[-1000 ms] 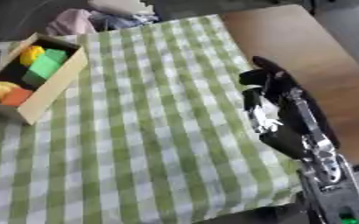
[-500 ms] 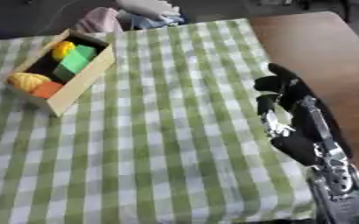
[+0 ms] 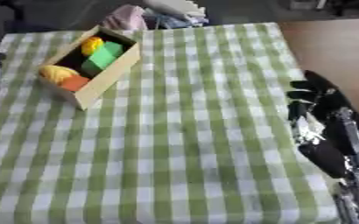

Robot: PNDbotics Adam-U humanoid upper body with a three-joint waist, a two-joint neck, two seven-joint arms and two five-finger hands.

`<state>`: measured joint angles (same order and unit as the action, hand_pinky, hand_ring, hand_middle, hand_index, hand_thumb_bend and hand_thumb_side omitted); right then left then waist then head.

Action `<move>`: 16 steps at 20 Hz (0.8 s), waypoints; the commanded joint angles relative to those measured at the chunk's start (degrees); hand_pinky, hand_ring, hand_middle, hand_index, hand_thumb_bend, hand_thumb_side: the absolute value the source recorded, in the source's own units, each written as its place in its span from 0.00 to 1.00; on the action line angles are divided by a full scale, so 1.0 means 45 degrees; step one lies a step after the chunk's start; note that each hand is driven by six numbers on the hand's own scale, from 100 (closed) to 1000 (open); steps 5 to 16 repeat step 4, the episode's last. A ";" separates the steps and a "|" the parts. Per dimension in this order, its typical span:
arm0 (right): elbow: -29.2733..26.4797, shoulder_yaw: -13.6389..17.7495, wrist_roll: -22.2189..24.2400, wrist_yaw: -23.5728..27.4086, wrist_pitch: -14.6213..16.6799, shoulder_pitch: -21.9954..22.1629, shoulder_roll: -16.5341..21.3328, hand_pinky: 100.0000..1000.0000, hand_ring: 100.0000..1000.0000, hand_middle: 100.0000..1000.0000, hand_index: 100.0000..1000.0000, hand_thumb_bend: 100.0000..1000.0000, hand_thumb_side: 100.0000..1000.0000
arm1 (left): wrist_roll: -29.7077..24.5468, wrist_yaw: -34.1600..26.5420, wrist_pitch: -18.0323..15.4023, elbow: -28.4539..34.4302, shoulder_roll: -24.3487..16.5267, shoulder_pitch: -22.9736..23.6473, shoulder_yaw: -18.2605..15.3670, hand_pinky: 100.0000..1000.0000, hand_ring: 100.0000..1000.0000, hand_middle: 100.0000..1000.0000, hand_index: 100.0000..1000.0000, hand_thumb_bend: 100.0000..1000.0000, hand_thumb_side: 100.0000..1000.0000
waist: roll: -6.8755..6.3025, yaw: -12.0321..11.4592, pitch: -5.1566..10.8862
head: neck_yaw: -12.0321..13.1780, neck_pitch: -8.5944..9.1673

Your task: Pick up objects on the table and place them in the box.

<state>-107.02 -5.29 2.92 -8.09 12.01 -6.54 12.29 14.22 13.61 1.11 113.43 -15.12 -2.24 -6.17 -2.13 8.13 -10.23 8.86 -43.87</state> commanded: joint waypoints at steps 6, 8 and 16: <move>-0.0047 0.0222 -0.0204 -0.0279 -0.0080 -0.0005 0.0082 0.66 0.75 0.79 0.94 0.00 0.41 | -0.0077 -0.0442 0.0136 0.0230 0.0583 0.0098 0.0272 0.70 0.66 0.67 0.75 0.00 0.68 | 0.0111 0.0026 0.0249 | 0.0126 -0.0056; -0.0047 0.0222 -0.0204 -0.0279 -0.0080 -0.0005 0.0082 0.66 0.75 0.79 0.94 0.00 0.41 | -0.0077 -0.0442 0.0136 0.0230 0.0583 0.0098 0.0272 0.70 0.66 0.67 0.75 0.00 0.68 | 0.0111 0.0026 0.0249 | 0.0126 -0.0056; -0.0047 0.0222 -0.0204 -0.0279 -0.0080 -0.0005 0.0082 0.66 0.75 0.79 0.94 0.00 0.41 | -0.0077 -0.0442 0.0136 0.0230 0.0583 0.0098 0.0272 0.70 0.66 0.67 0.75 0.00 0.68 | 0.0111 0.0026 0.0249 | 0.0126 -0.0056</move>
